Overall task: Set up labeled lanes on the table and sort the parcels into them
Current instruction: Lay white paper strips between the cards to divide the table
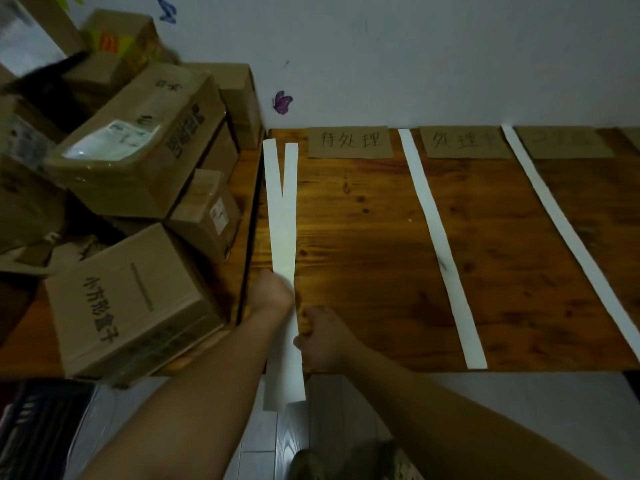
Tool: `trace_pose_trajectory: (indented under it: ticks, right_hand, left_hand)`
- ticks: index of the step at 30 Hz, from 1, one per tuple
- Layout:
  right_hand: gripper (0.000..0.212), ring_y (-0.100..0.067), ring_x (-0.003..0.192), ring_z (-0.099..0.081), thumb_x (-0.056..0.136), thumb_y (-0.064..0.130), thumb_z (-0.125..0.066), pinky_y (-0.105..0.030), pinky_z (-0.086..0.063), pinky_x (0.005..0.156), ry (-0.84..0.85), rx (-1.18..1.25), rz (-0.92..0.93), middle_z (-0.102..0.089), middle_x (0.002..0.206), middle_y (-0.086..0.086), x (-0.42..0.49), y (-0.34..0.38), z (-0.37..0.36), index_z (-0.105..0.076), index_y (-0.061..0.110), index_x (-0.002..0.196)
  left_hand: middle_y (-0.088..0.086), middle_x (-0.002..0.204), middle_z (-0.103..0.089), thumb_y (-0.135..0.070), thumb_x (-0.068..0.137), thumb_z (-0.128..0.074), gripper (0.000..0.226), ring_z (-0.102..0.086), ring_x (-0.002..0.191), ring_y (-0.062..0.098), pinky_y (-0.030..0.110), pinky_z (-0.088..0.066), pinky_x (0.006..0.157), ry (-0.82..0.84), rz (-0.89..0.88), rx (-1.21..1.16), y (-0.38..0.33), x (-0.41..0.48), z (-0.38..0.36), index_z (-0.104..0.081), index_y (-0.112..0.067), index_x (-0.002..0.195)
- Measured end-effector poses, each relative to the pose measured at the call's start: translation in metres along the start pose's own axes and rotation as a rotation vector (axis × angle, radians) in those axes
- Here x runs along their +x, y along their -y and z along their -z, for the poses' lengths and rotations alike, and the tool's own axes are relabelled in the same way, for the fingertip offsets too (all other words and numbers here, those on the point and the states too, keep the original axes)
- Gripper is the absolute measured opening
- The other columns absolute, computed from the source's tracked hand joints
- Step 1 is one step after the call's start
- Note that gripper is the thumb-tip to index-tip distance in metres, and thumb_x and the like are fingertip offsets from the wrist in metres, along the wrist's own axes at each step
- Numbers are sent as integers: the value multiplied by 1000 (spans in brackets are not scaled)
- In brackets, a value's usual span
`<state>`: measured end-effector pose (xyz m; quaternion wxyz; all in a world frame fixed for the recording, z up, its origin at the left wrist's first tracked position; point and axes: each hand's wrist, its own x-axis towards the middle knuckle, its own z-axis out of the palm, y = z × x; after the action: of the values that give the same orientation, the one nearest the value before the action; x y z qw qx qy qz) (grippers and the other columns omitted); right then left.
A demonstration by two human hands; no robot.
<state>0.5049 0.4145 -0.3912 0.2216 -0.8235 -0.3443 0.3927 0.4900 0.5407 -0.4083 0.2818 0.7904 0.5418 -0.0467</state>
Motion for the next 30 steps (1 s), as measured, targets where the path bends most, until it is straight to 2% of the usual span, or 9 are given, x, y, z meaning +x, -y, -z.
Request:
trace_pose_trajectory:
  ticks: [2, 4, 8, 15, 19, 22, 25, 28, 30]
  right_hand:
    - [34, -24, 116, -45, 95, 21, -55, -32, -36, 100, 12, -6, 21, -47, 128, -9, -5, 2, -1, -48, 10, 126]
    - [35, -25, 121, -43, 96, 17, -51, -29, -31, 102, -10, -26, 57, -47, 132, -11, -7, 0, -1, -48, 6, 129]
    - [39, -26, 121, -44, 94, 19, -55, -31, -35, 100, -45, 53, 34, -47, 133, -12, -12, -8, -6, -50, 6, 130]
    - [41, -22, 116, -46, 91, 25, -58, -32, -41, 97, -74, 145, -35, -47, 130, -7, -11, -19, -5, -49, 10, 129]
    - [37, -15, 102, -59, 90, 28, -61, -23, -49, 77, -15, 392, -84, -59, 120, -3, -8, -13, -6, -55, 12, 123]
    - [23, -5, 75, -62, 93, 28, -58, -13, -44, 57, -26, 605, -57, -65, 91, 3, -9, -1, 6, -62, 11, 109]
    - [16, -7, 64, -52, 97, 28, -52, -17, -39, 55, -160, 531, -44, -55, 75, 4, -13, 10, 27, -58, 13, 96]
    - [14, -7, 67, -48, 98, 27, -50, -16, -37, 58, -244, 387, -67, -51, 79, 4, -23, 10, 47, -54, 14, 94]
    - [12, -6, 72, -49, 98, 28, -50, -15, -37, 60, -275, 339, -90, -53, 87, 3, -36, 4, 66, -54, 17, 97]
  left_hand:
    - [16, 125, -55, -25, 94, -55, 35, -55, 113, 31, 34, -46, 86, -4, 46, -60, -5, -5, -3, -51, -4, 122]
    - [16, 123, -54, -34, 86, -66, 46, -55, 111, 30, 33, -47, 83, 1, 71, -39, -9, -8, -6, -52, -5, 120]
    - [16, 121, -58, -23, 81, -73, 45, -59, 108, 31, 33, -50, 81, 29, 58, -24, -10, -6, -2, -54, -4, 116]
    - [16, 125, -56, -11, 89, -63, 35, -55, 113, 35, 40, -48, 88, 109, 165, -330, -9, -2, 10, -53, -4, 122]
    - [17, 117, -62, -11, 93, -56, 27, -61, 101, 34, 43, -51, 84, 282, 210, -685, -10, -2, 26, -56, -3, 119]
    - [15, 104, -64, -11, 95, -53, 23, -62, 85, 28, 42, -52, 77, 388, 219, -883, -19, -11, 42, -53, -5, 118]
    - [8, 98, -60, -11, 96, -53, 21, -59, 85, 22, 37, -52, 69, 421, 166, -973, -33, -20, 57, -49, -12, 117]
    - [7, 101, -58, -8, 95, -52, 30, -59, 90, 23, 39, -52, 79, 435, 114, -1035, -54, -28, 72, -48, -10, 125]
    - [10, 112, -57, -6, 95, -51, 42, -57, 99, 25, 40, -52, 81, 422, 76, -1073, -75, -29, 82, -42, -9, 136]
